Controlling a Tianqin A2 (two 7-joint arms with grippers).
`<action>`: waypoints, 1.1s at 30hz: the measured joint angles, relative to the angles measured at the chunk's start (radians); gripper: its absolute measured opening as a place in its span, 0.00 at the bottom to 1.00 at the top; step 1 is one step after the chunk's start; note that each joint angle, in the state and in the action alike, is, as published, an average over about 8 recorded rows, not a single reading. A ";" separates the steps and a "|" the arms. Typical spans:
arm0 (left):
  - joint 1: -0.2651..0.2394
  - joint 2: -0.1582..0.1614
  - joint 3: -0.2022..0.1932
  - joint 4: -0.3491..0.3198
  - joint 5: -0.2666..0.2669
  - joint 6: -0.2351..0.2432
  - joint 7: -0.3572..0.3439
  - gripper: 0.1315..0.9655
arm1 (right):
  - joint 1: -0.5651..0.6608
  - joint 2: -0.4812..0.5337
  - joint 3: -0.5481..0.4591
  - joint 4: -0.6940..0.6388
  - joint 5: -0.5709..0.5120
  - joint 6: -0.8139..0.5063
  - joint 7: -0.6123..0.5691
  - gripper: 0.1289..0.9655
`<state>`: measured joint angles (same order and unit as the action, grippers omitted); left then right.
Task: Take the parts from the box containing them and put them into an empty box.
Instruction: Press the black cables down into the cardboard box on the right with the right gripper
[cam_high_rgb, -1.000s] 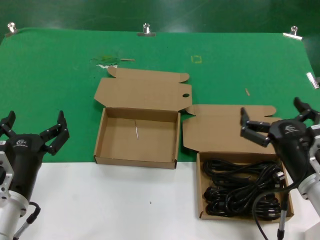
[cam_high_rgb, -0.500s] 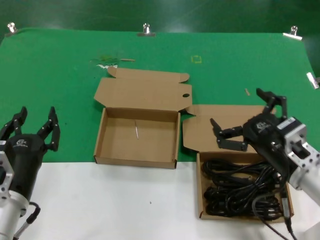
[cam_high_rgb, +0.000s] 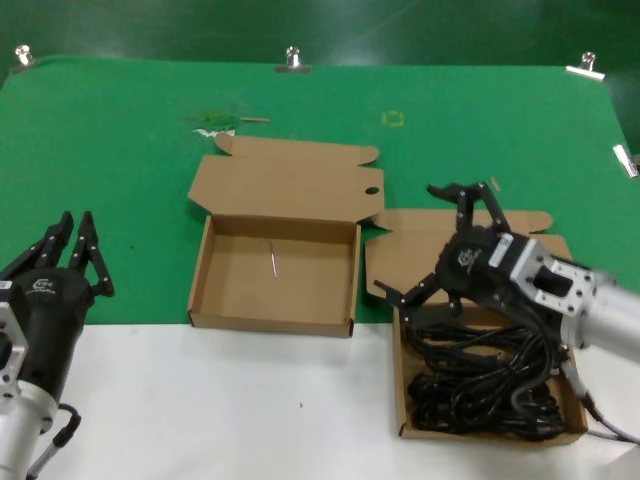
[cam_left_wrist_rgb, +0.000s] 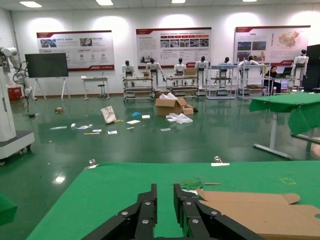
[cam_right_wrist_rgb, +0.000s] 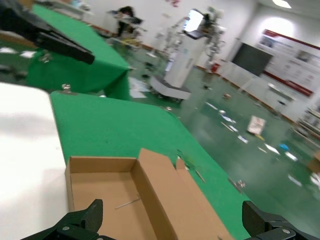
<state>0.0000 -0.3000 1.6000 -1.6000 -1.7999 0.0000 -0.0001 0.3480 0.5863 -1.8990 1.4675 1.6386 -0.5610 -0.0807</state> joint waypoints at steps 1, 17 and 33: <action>0.000 0.000 0.000 0.000 0.000 0.000 0.000 0.12 | 0.020 0.005 -0.009 -0.008 -0.006 -0.020 -0.002 1.00; 0.000 0.000 0.000 0.000 0.000 0.000 0.000 0.03 | 0.289 0.054 -0.156 -0.083 -0.106 -0.326 -0.061 1.00; 0.000 0.000 0.000 0.000 0.000 0.000 0.000 0.02 | 0.453 0.074 -0.292 -0.210 -0.275 -0.549 -0.133 1.00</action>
<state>0.0000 -0.3000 1.6000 -1.6000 -1.7998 0.0000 -0.0003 0.8012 0.6605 -2.1913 1.2574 1.3635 -1.1100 -0.2136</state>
